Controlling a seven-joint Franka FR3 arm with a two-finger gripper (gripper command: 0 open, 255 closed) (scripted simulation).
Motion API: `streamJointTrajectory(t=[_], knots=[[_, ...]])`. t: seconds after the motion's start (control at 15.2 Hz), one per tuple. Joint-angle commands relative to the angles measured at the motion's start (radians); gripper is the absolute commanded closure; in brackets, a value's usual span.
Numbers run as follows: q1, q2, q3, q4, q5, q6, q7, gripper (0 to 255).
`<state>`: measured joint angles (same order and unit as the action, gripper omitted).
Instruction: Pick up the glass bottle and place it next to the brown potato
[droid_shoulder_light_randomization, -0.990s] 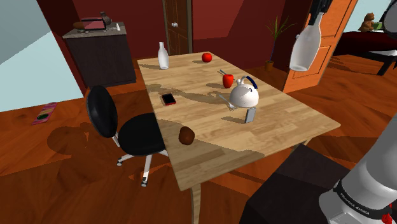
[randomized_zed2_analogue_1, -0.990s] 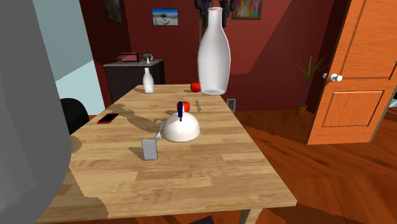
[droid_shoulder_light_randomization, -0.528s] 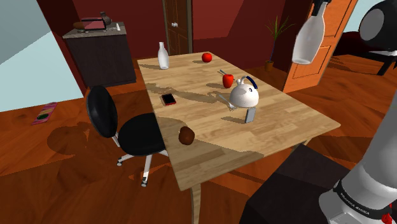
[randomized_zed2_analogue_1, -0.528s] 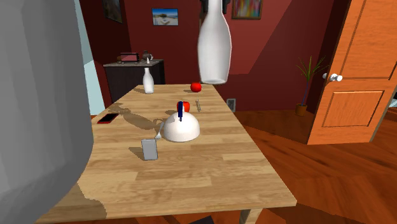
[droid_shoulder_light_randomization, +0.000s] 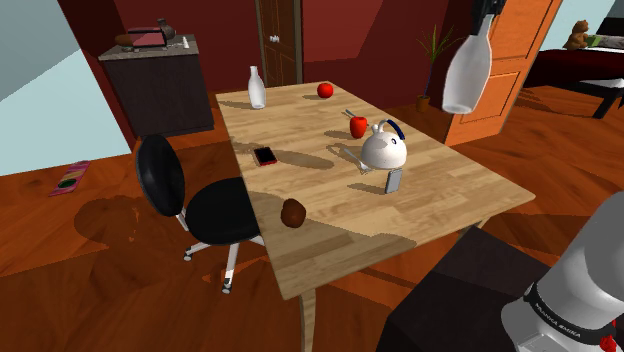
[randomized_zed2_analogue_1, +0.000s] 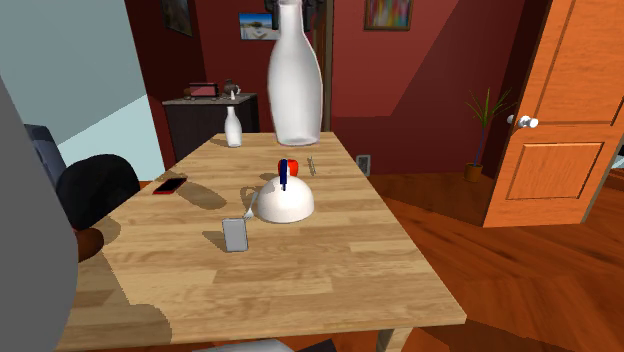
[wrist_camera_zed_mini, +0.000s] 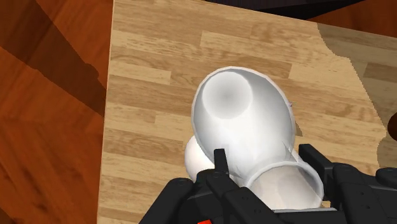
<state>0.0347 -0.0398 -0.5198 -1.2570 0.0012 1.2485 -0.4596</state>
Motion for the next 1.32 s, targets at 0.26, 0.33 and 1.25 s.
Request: streamJointTrajectory(t=[0.26,0.33,1.25], knots=[[0.082,-0.119,0.115,-0.189,-0.051,0.082,0.190,255],[0.093,-0.133,0.133,-0.214,-0.055,0.093,0.219,255],[0.216,-0.188,0.357,-0.416,-0.036,0.234,0.575,255]])
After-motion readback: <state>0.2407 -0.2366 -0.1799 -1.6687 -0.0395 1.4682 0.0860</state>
